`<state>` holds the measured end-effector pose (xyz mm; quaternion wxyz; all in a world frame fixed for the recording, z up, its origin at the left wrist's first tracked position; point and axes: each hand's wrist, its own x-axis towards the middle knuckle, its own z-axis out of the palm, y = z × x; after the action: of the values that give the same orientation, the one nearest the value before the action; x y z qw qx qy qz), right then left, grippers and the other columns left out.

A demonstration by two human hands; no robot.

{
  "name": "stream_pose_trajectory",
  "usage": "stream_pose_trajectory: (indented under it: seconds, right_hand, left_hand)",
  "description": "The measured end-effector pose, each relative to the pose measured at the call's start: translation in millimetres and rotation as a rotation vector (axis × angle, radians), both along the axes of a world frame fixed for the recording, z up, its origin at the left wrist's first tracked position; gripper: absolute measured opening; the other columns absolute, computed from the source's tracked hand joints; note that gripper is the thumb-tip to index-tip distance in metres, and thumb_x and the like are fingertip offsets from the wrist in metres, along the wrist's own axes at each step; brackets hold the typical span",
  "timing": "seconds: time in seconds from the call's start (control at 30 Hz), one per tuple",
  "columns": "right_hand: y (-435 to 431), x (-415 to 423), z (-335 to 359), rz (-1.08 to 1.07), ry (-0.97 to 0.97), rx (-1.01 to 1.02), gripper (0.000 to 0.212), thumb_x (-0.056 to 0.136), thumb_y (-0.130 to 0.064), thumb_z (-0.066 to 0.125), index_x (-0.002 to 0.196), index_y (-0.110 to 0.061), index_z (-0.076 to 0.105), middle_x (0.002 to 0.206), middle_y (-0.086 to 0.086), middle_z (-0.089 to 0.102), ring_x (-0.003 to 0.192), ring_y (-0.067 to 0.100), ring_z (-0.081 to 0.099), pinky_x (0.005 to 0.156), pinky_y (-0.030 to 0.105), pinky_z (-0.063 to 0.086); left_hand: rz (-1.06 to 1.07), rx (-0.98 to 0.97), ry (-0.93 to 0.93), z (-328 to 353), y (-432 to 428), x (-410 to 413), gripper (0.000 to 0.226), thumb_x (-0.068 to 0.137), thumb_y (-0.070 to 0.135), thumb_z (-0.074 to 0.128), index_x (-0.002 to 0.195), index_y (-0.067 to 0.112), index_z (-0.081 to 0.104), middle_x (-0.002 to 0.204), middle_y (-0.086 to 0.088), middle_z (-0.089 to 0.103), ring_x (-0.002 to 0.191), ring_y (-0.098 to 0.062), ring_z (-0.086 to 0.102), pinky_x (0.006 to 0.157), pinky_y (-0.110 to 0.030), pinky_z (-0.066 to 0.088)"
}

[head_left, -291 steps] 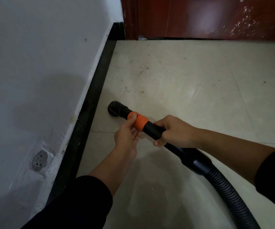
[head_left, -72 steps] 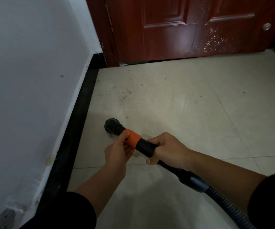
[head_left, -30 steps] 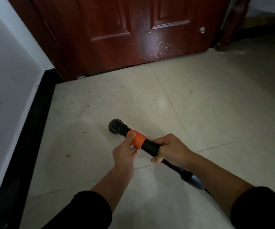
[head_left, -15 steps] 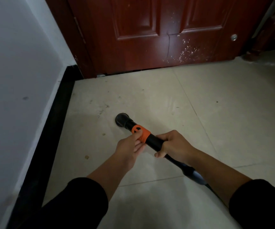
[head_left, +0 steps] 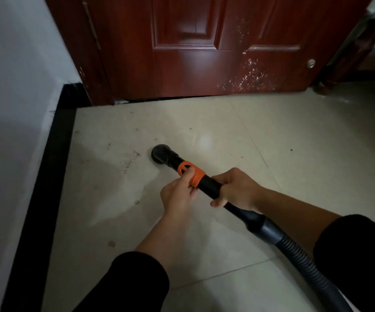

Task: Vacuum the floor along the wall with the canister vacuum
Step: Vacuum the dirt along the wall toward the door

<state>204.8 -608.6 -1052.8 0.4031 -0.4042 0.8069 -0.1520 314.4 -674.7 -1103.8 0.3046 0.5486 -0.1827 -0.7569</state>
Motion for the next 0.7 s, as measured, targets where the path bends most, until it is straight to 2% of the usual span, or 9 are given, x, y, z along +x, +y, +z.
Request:
stream_pose_trajectory:
  seconds: [0.1,0.17,0.23,0.3,0.43,0.5,0.6,0.7]
  right_hand:
    - [-7.1,-8.9,0.7,-0.018,0.002,0.003,0.021,0.071,-0.006,0.077,0.091,-0.007,0.073,0.07,0.005,0.061,0.072,0.019,0.055,0.067,0.027,0.043]
    - [-13.5,-14.5,-1.9,-0.029,-0.013,-0.009,0.025,0.07,-0.006,0.077,0.095,-0.01,0.075,0.077,0.011,0.066,0.076,0.021,0.058,0.073,0.029,0.047]
    - [-20.5,-18.9,-7.9,-0.04,-0.034,-0.029,0.028,0.07,-0.006,0.077,0.098,-0.011,0.075,0.083,0.013,0.068,0.079,0.021,0.058,0.078,0.03,0.049]
    - [-27.6,-19.5,-13.5,-0.053,-0.073,-0.066,0.029,0.071,-0.004,0.077,0.099,-0.012,0.076,0.081,0.011,0.068,0.079,0.02,0.058,0.076,0.029,0.047]
    - [-35.0,-20.6,-18.7,-0.061,-0.11,-0.103,0.031,0.071,-0.005,0.076,0.101,-0.013,0.076,0.092,0.017,0.071,0.082,0.02,0.059,0.084,0.033,0.049]
    - [-35.0,-21.9,-19.5,-0.067,-0.119,-0.11,0.029,0.071,-0.005,0.076,0.099,-0.011,0.076,0.089,0.017,0.07,0.081,0.021,0.058,0.083,0.033,0.049]
    - [-31.3,-21.5,-20.8,-0.083,-0.124,-0.115,0.028,0.07,-0.004,0.076,0.097,-0.009,0.075,0.074,0.008,0.064,0.074,0.017,0.056,0.073,0.028,0.046]
    - [-24.6,-21.9,-20.2,-0.106,-0.119,-0.127,0.024,0.069,-0.005,0.076,0.093,-0.007,0.074,0.07,0.005,0.06,0.066,0.016,0.054,0.065,0.026,0.042]
  left_hand:
    - [-0.006,0.003,0.012,-2.8,-8.8,-11.7,0.023,0.079,0.015,0.078,0.067,0.004,0.061,0.077,-0.011,0.068,0.078,-0.019,0.069,0.061,-0.023,0.054]
    - [0.0,-0.009,0.001,-4.8,-14.2,-18.8,0.023,0.079,0.017,0.079,0.067,0.005,0.063,0.075,-0.01,0.069,0.075,-0.018,0.07,0.061,-0.023,0.053]
    - [0.017,-0.024,-0.015,-8.2,-20.1,-23.8,0.022,0.079,0.018,0.079,0.069,0.006,0.064,0.078,-0.011,0.07,0.072,-0.016,0.07,0.065,-0.024,0.054]
    - [0.018,-0.048,-0.02,-10.8,-29.8,-25.3,0.02,0.08,0.019,0.078,0.072,0.007,0.063,0.082,-0.012,0.07,0.073,-0.016,0.07,0.071,-0.026,0.055]
    - [-0.003,-0.067,-0.019,-12.2,-41.0,-24.1,0.018,0.081,0.016,0.077,0.078,0.006,0.061,0.088,-0.012,0.068,0.078,-0.014,0.068,0.077,-0.027,0.056]
    - [-0.024,-0.055,-0.019,-10.7,-42.8,-25.8,0.018,0.081,0.016,0.077,0.081,0.006,0.062,0.087,-0.011,0.068,0.077,-0.013,0.067,0.077,-0.027,0.055]
    - [-0.124,-0.034,0.0,-8.9,-46.6,-24.9,0.027,0.085,0.019,0.073,0.102,0.001,0.063,0.089,-0.008,0.066,0.078,-0.013,0.065,0.081,-0.028,0.053]
    - [-0.234,-0.044,0.008,-3.2,-49.0,-25.1,0.047,0.089,0.019,0.069,0.128,-0.002,0.054,0.116,-0.015,0.064,0.09,-0.017,0.061,0.087,-0.03,0.05]
